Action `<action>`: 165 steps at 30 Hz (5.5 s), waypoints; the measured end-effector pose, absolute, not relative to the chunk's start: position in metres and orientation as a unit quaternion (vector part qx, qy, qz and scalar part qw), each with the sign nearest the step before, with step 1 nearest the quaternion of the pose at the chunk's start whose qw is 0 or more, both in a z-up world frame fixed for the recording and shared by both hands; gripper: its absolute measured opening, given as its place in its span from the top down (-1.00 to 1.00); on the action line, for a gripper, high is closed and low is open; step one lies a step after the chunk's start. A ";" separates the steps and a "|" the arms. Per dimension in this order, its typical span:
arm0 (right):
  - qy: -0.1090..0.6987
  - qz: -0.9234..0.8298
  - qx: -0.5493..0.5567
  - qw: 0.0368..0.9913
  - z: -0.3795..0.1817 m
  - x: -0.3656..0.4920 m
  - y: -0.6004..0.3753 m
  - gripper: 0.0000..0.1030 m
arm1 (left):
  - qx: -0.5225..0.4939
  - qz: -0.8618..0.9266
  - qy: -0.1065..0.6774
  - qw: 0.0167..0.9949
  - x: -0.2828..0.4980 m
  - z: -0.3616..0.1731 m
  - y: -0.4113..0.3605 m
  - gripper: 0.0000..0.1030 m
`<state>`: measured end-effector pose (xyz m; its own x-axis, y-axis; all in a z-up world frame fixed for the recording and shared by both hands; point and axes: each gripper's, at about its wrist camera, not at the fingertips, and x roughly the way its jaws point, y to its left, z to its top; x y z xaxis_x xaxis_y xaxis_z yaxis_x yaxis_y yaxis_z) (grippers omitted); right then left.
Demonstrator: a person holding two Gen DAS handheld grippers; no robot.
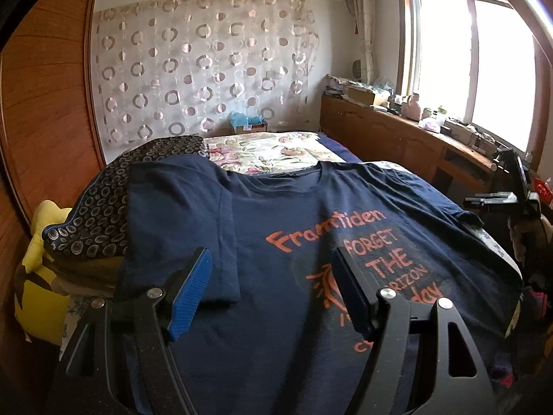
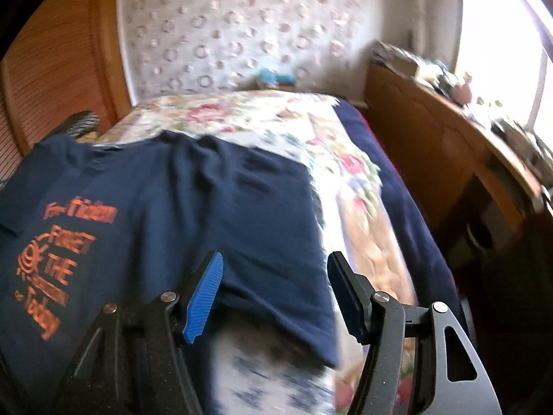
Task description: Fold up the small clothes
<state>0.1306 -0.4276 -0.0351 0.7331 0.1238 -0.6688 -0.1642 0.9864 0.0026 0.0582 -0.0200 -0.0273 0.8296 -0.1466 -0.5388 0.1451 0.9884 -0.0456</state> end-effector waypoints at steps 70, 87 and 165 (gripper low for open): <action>0.307 0.181 -0.040 0.933 0.003 0.106 -0.359 0.04 | -0.004 -0.076 0.281 0.957 0.100 0.002 -0.031 -0.42; 0.385 0.115 -0.028 0.915 -0.047 0.175 -0.389 0.00 | 0.081 -0.176 0.346 0.918 0.161 -0.025 -0.125 -0.42; 0.398 0.163 -0.092 0.898 -0.030 0.288 -0.311 0.12 | 0.017 -0.050 0.341 0.939 0.175 -0.013 0.035 -0.42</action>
<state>0.2879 -0.3112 -0.0300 0.6301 0.2201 -0.7447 -0.3661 0.9299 -0.0349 0.1750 0.0354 -0.0135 0.7628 -0.0826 -0.6414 0.1055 0.9944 -0.0026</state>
